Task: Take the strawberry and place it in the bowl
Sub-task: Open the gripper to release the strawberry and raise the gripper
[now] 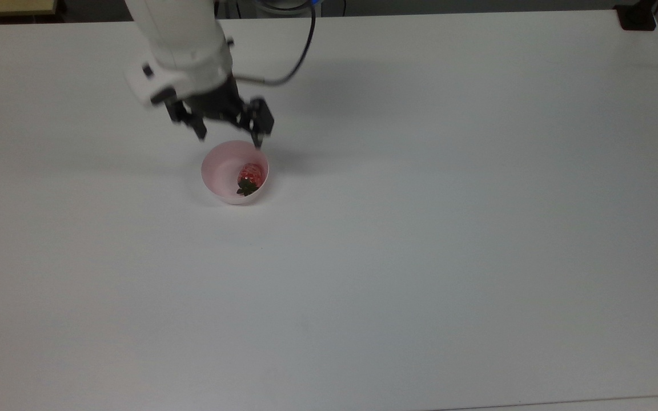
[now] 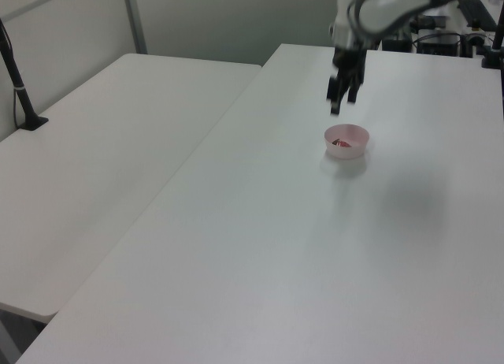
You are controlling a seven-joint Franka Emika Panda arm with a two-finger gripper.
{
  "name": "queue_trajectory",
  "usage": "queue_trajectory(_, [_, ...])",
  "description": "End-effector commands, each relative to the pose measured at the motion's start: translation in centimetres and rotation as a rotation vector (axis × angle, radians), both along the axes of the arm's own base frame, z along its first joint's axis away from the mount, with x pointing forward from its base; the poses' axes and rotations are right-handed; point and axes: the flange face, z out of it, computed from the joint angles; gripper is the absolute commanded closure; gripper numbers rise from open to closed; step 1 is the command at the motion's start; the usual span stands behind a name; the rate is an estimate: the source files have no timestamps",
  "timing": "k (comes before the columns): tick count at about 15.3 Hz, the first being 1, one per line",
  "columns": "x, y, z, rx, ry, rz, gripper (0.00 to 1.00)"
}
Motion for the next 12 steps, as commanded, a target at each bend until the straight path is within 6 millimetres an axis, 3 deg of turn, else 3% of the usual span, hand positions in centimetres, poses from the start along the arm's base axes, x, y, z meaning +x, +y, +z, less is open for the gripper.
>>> queue_trajectory(1, [-6.8, 1.1, 12.8, -0.021, 0.065, -0.014, 0.0])
queue_trajectory(2, [-8.1, 2.2, 14.6, -0.022, 0.072, -0.027, 0.0])
queue_trajectory(4, [-10.3, 2.4, 17.0, -0.025, 0.075, -0.12, 0.0])
queue_trajectory(6, [-11.3, 2.9, 17.6, -0.019, 0.101, -0.134, 0.0])
queue_trajectory(8, [-11.0, 2.6, 16.8, -0.05, 0.097, -0.073, 0.0])
queue_trajectory(10, [-9.6, 1.9, 17.1, -0.082, -0.001, 0.007, 0.0])
queue_trajectory(12, [-8.3, 1.2, 16.2, -0.103, -0.028, 0.065, 0.0])
